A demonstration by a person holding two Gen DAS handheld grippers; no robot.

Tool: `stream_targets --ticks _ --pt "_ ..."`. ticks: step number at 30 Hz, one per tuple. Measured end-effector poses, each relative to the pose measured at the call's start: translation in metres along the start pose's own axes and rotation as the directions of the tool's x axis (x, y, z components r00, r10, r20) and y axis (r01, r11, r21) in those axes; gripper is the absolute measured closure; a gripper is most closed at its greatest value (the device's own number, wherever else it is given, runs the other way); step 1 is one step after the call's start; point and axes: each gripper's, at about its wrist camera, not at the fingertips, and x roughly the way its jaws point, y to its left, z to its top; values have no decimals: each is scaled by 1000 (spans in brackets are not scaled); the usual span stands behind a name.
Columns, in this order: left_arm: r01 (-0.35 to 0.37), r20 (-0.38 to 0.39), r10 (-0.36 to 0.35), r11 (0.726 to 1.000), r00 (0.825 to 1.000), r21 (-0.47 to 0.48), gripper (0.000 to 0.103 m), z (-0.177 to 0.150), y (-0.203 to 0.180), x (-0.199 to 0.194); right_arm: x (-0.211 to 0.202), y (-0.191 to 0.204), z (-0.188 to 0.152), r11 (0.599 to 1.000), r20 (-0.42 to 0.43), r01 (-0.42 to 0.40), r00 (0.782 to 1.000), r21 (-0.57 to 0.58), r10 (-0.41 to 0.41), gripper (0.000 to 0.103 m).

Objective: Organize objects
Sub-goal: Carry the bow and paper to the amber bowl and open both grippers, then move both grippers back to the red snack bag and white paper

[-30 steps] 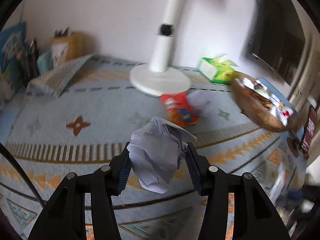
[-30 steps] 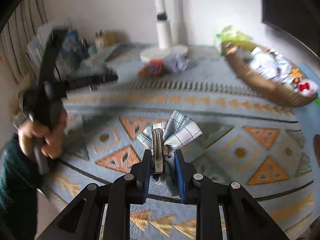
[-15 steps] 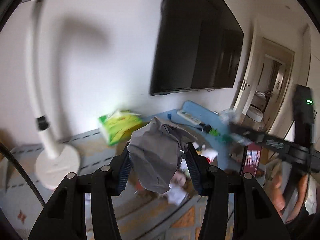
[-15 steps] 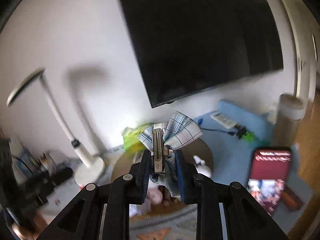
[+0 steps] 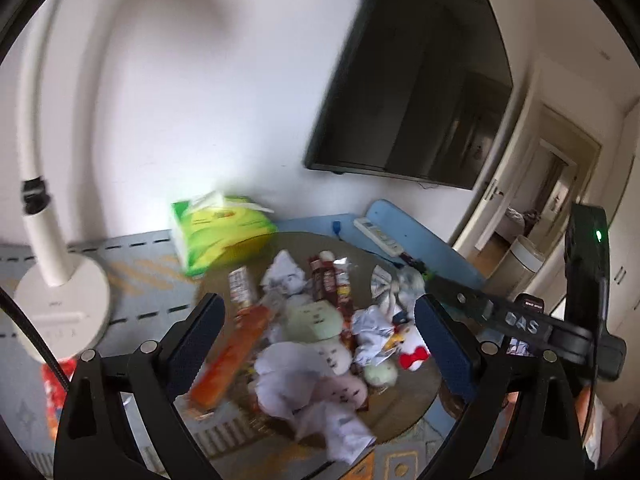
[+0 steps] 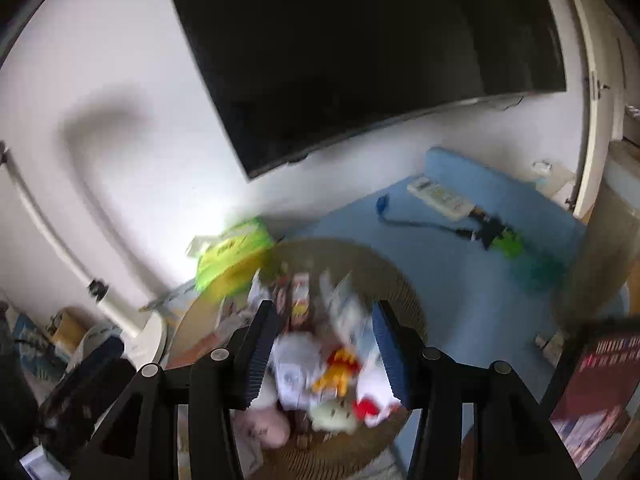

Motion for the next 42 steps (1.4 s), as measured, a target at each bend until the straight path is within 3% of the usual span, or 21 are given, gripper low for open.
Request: stream_targets --ticks 4,7,9,11,14,18,21,24,27,29,34,39,42 --pt "-40 27 41 999 999 -26 7 -5 21 -34 -14 16 -18 997 -29 -75 997 -12 75 55" --pt "-91 62 94 995 994 -46 7 -12 41 -70 -33 43 -31 989 -35 -121 992 -86 118 54" --pt "-140 82 145 987 986 -74 7 -18 60 -93 -48 70 -43 974 -42 -158 987 -160 153 51" --pt "-173 96 185 977 978 -126 7 -25 82 -113 -62 94 -55 955 -48 -205 979 -213 200 36" --pt "-207 108 233 955 966 -210 7 -39 120 -135 -76 133 -77 917 -79 -284 959 -280 273 34" --pt "-353 56 394 871 917 -342 7 -68 182 -147 -82 187 -118 843 -133 -327 945 -427 299 34" --pt "-417 -19 455 799 890 -433 7 -98 225 -143 -73 215 -150 803 -157 -337 941 -491 299 34" --pt "-421 -63 450 763 891 -490 7 -117 245 -137 -49 234 -177 776 -202 -350 937 -525 286 34" --pt "-365 -38 403 778 914 -511 7 -117 248 -138 -25 242 -187 784 -207 -294 955 -546 214 34" --pt "-398 -46 431 779 901 -485 7 -117 246 -138 -9 237 -185 805 -199 -245 967 -540 160 34" --pt "-424 -60 443 798 894 -428 7 -115 235 -131 21 207 -171 859 -242 -234 961 -456 134 34" --pt "-449 -81 447 839 891 -309 7 -111 216 -116 38 179 -158 908 -267 -228 954 -352 136 34" --pt "-423 -146 399 876 905 -232 7 -102 205 -102 51 178 -157 925 -312 -234 940 -298 137 34"
